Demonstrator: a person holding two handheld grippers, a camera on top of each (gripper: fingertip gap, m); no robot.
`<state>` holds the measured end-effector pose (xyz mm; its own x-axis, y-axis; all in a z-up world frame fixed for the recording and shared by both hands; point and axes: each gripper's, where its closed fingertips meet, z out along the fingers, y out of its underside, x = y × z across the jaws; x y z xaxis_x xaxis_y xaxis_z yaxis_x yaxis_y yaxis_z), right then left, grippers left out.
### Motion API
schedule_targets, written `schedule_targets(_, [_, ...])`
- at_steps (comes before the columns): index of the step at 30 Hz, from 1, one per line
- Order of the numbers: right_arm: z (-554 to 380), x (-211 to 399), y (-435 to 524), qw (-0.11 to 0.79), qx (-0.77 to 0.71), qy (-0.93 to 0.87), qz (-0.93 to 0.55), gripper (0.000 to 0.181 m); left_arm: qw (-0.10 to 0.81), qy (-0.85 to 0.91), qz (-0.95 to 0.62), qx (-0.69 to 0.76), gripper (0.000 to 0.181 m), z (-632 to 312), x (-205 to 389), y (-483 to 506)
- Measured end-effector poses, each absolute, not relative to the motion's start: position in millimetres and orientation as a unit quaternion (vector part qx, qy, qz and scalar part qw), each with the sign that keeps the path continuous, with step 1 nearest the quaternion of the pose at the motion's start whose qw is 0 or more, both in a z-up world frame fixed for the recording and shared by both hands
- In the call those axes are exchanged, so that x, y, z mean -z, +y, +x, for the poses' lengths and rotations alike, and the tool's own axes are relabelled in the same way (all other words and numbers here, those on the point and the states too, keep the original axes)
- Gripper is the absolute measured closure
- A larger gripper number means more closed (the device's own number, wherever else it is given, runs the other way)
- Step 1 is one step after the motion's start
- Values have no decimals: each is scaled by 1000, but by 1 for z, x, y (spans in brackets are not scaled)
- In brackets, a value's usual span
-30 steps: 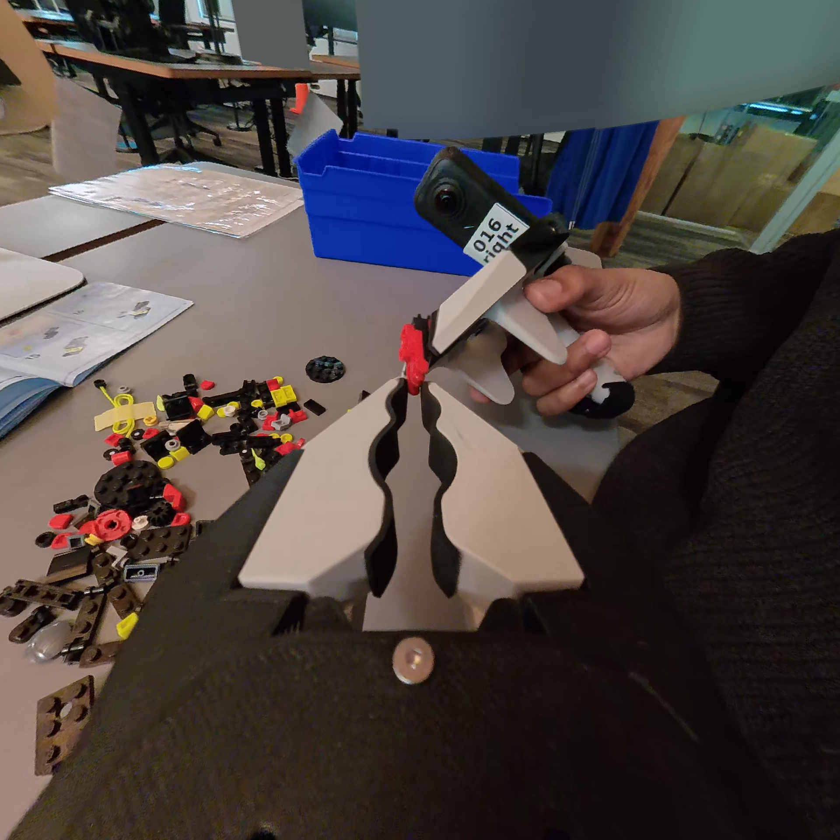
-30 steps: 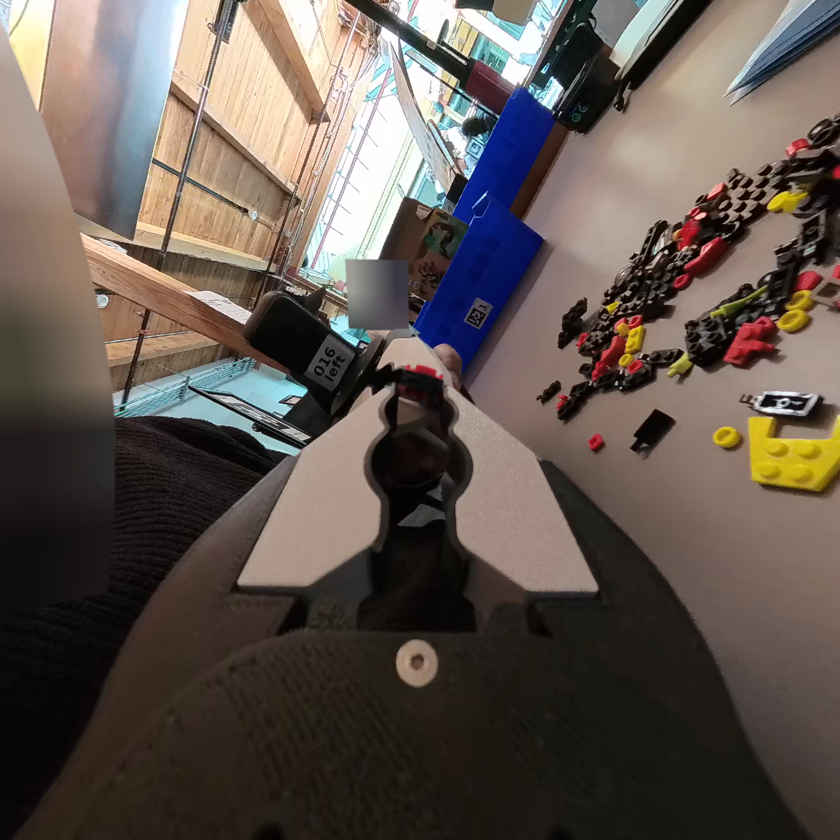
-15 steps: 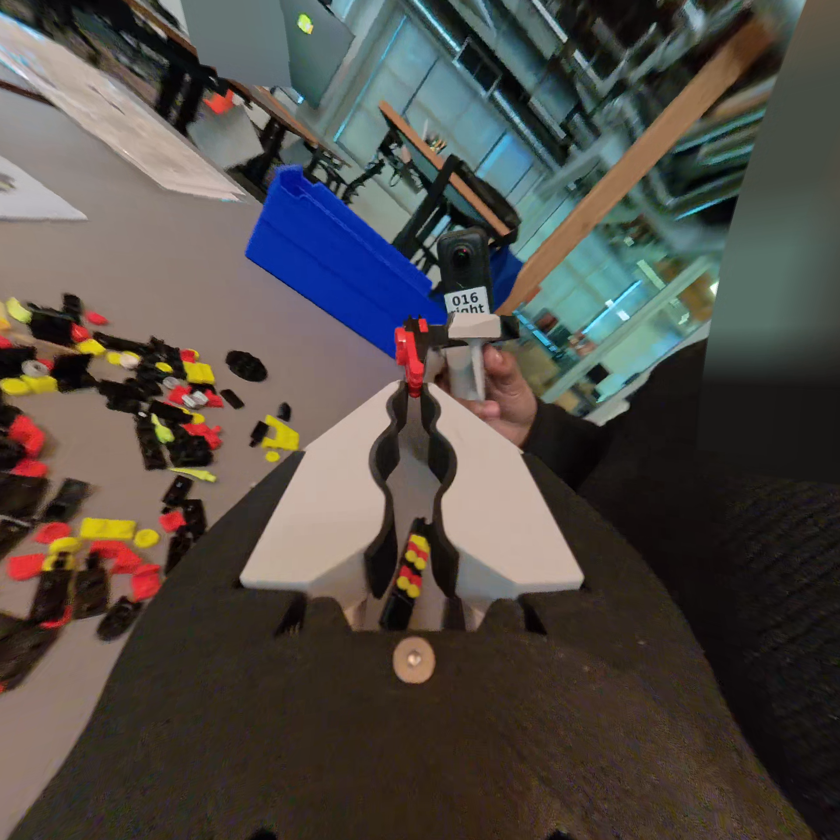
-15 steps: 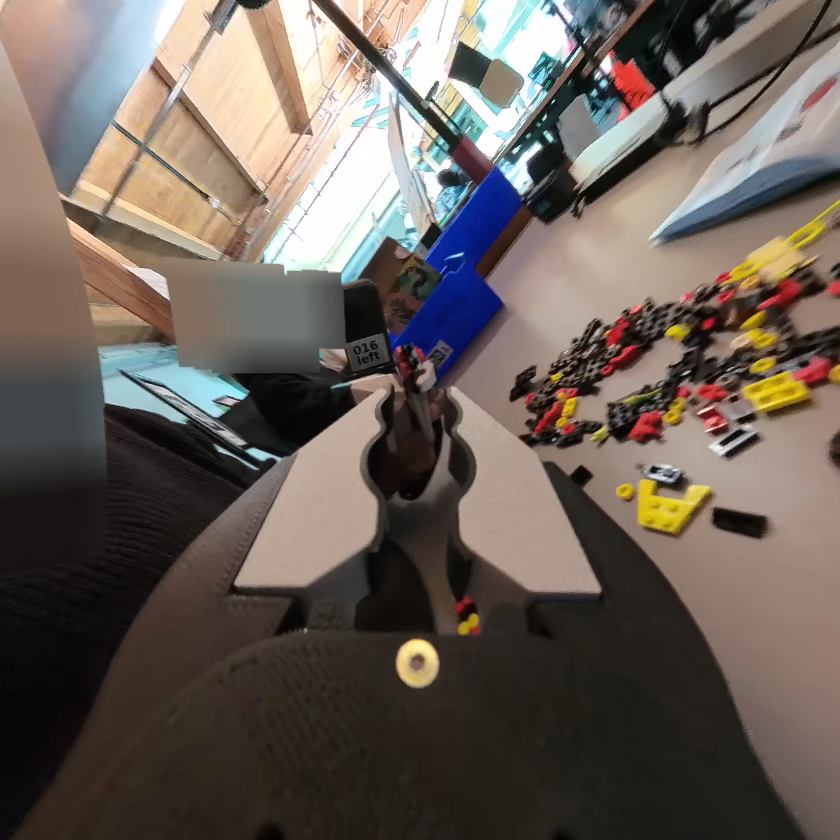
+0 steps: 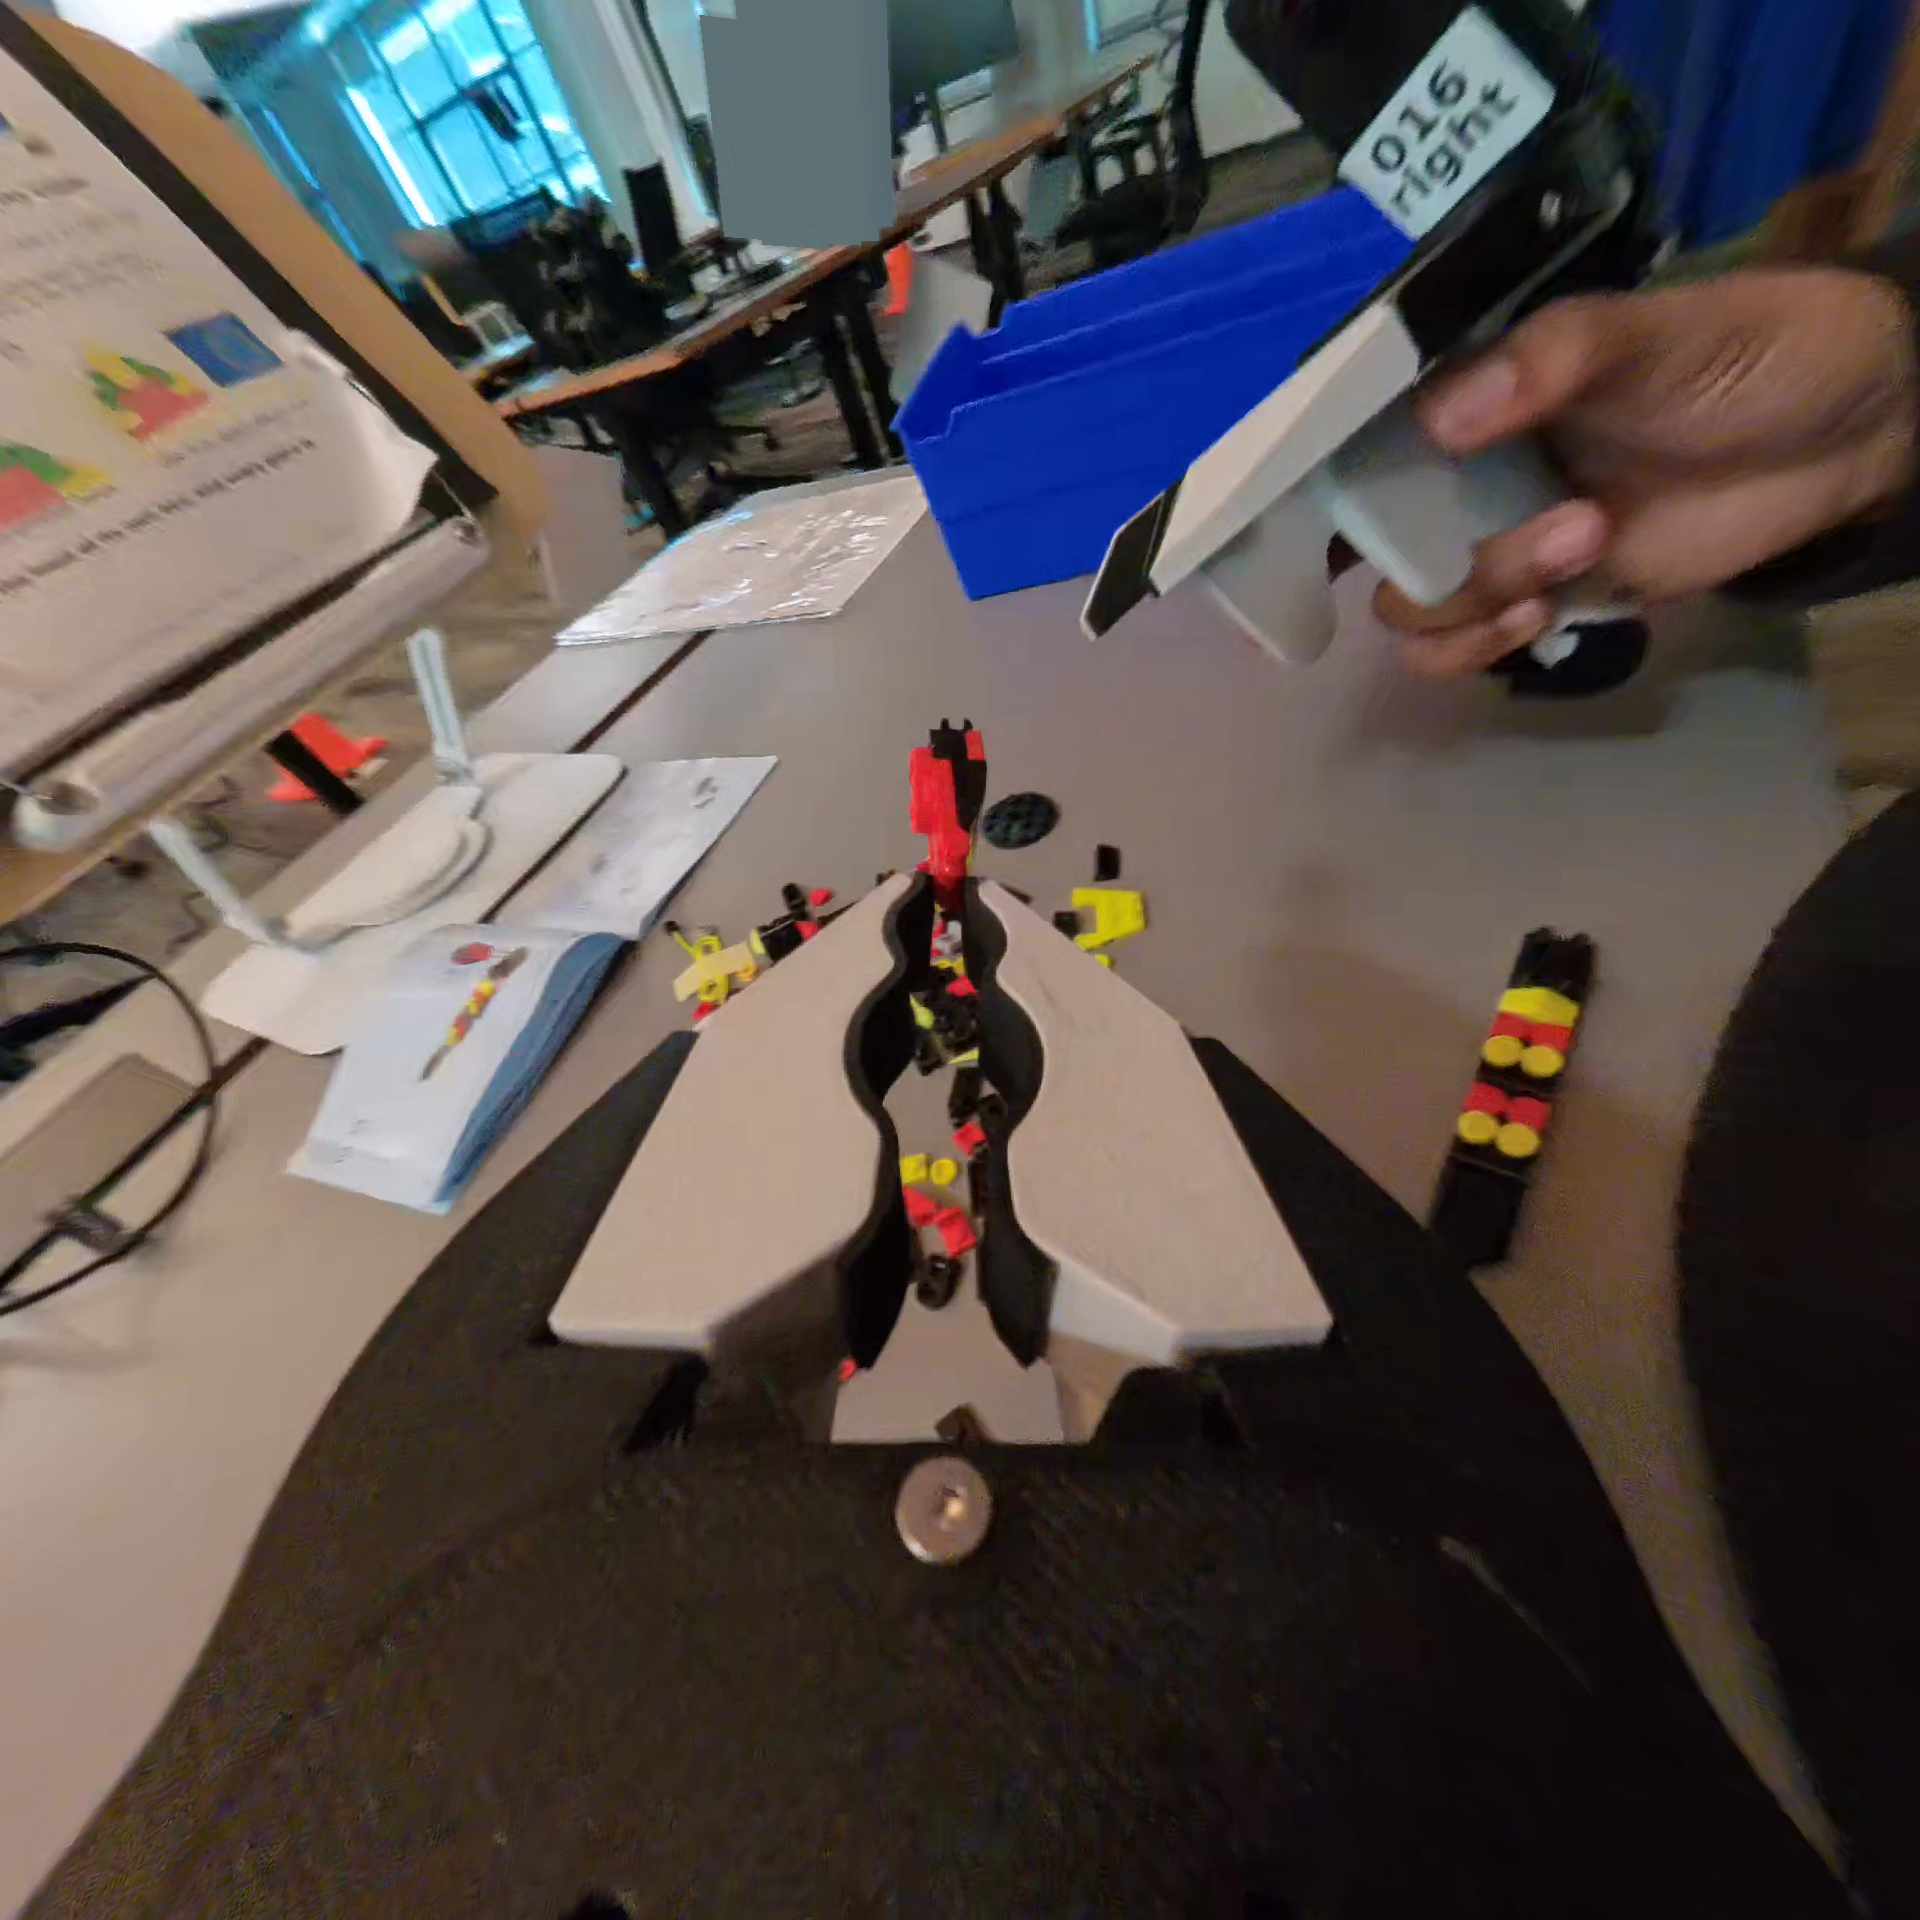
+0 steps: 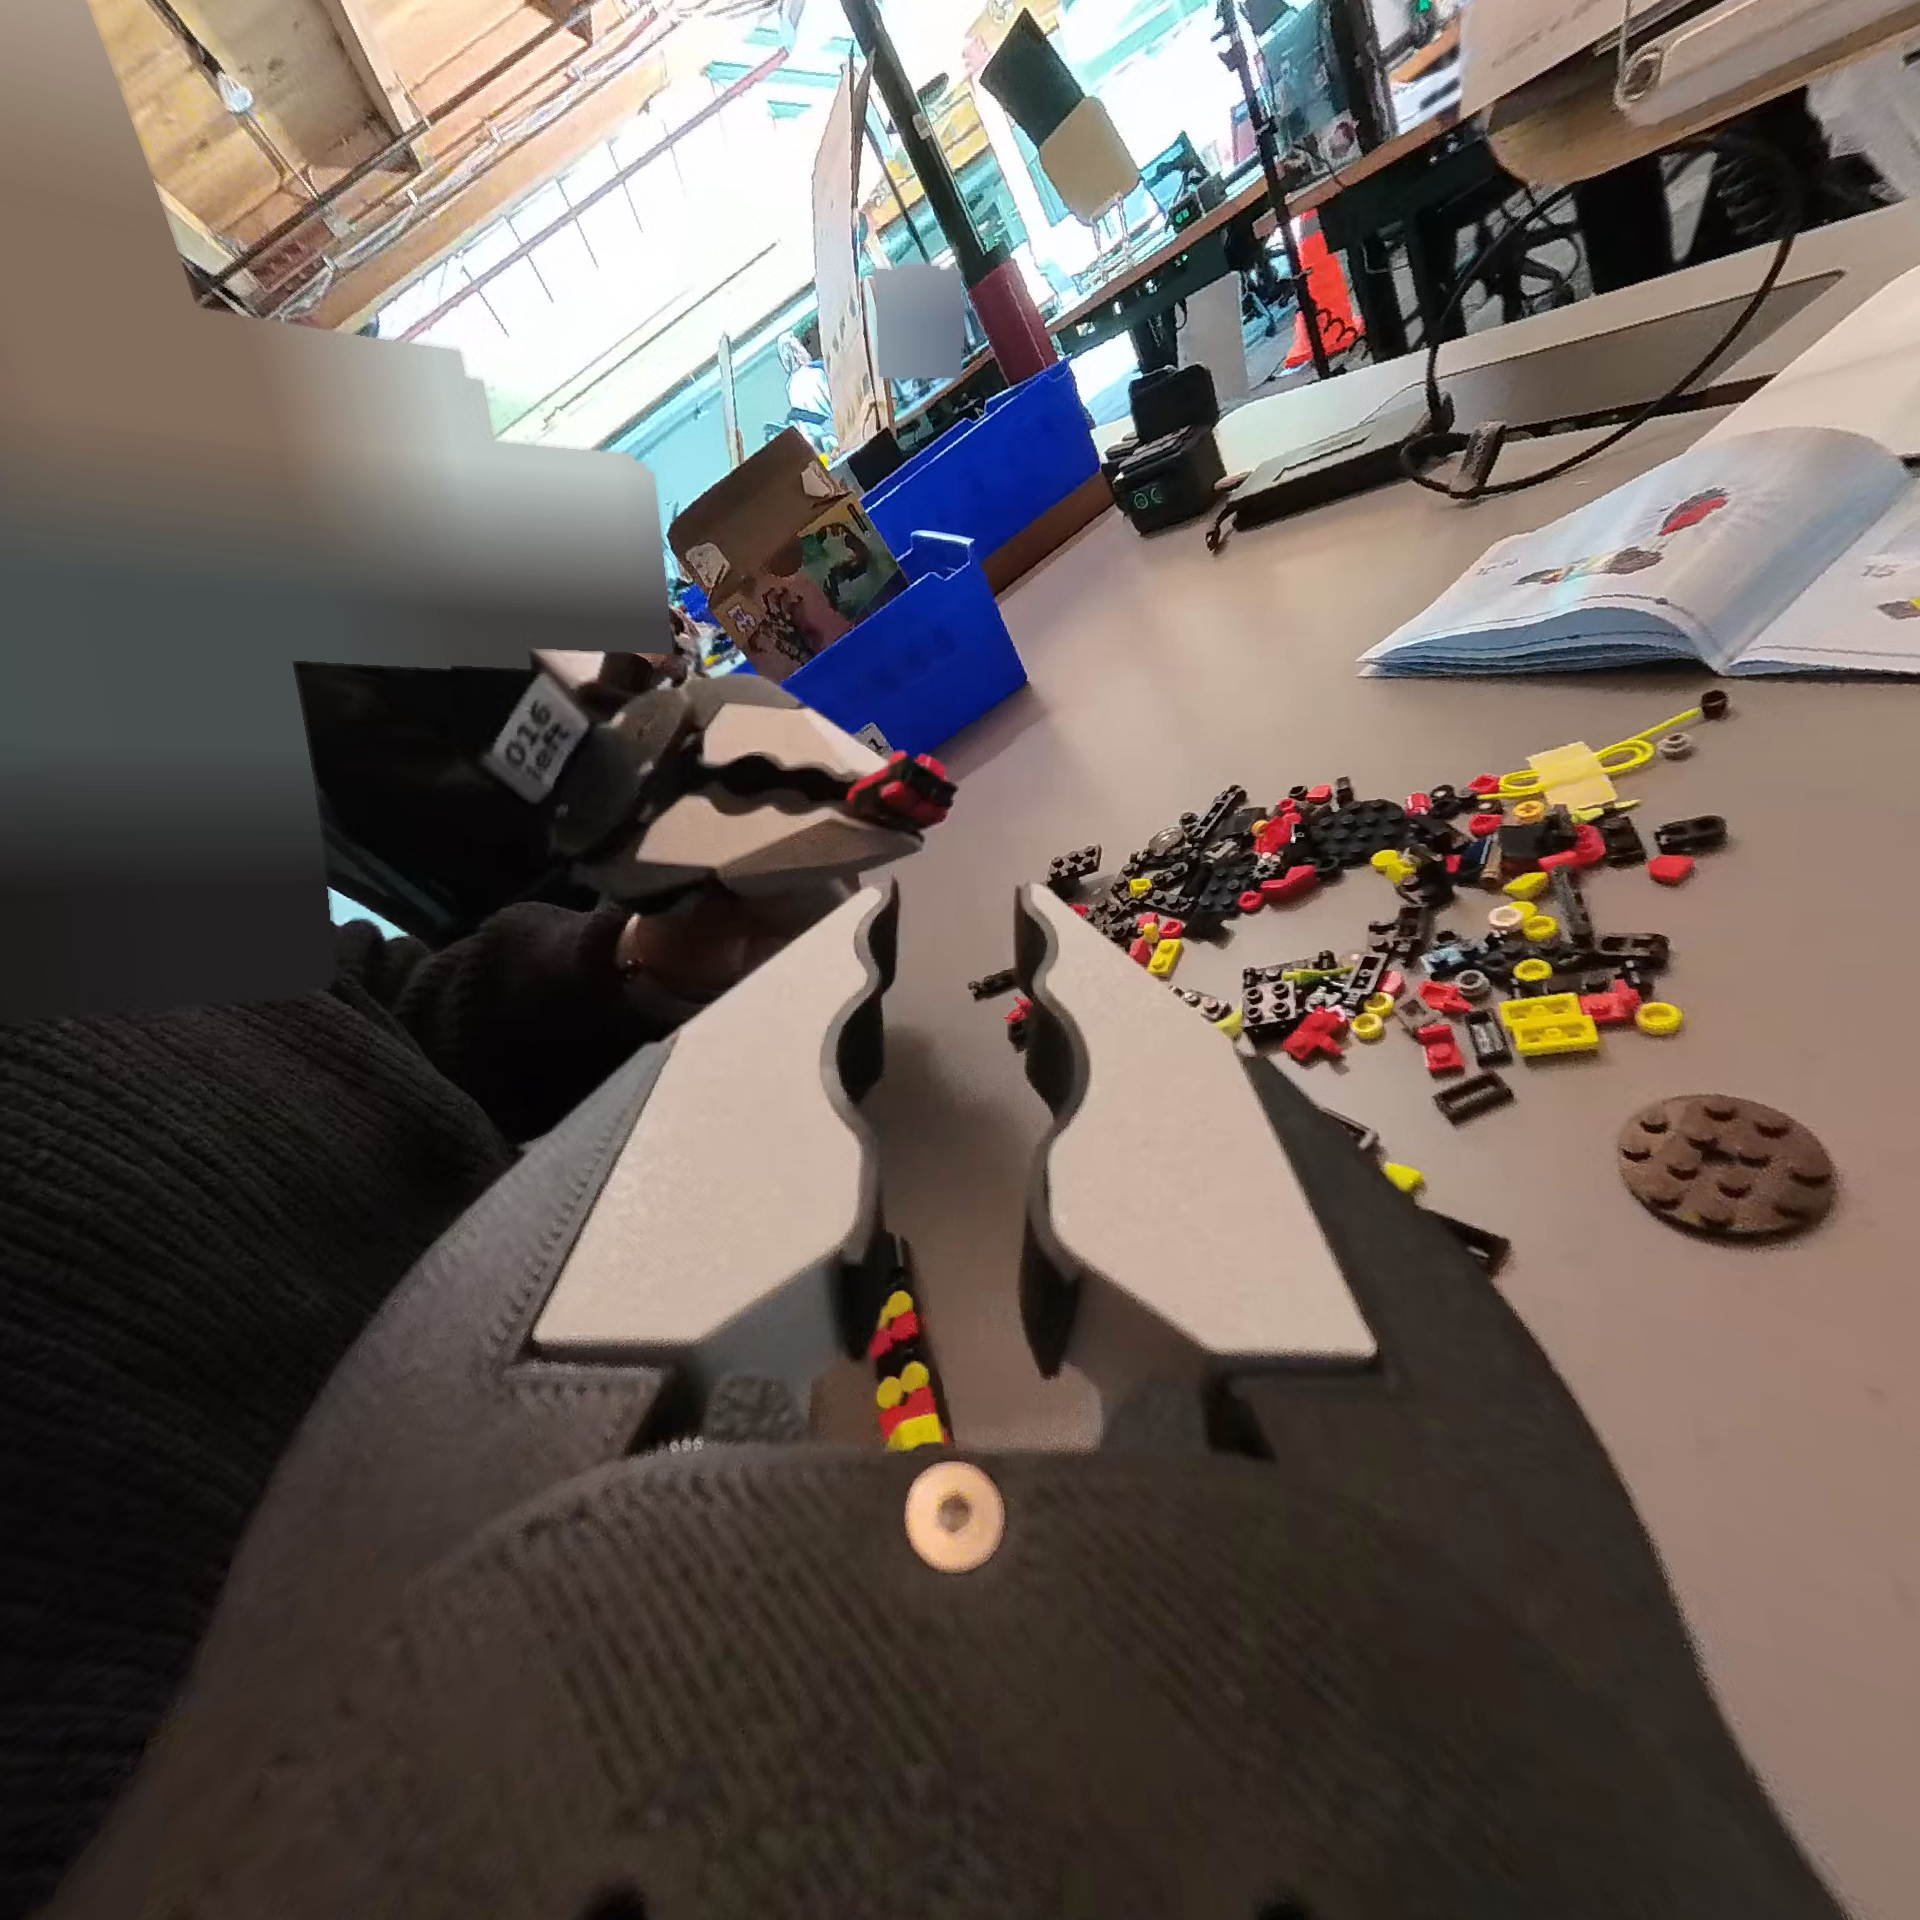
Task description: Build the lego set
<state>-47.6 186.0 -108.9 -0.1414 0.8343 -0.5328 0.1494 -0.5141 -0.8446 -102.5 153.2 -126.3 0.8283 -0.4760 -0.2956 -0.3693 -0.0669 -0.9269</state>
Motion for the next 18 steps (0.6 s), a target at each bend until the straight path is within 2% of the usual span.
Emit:
schedule_targets(8, [-48, 107, 183, 265, -641, -414, -589, 159, 608, 322, -726, -12, 180, -102, 132, 154])
schedule_targets(10, [-46, 96, 175, 267, -660, -427, -557, 151, 604, 337, -722, -29, 180, -100, 135, 154])
schedule_targets(14, [-37, 80, 167, 327, -641, -483, -499, 143, 589, 373, -713, -76, 179, -95, 144, 153])
schedule_targets(16, [-33, 80, 167, 370, -605, -519, -478, 144, 589, 364, -720, -42, 179, -90, 145, 153])
schedule_targets(18, [-31, 84, 164, 407, -561, -558, -456, 145, 581, 326, -742, 76, 179, -80, 148, 149])
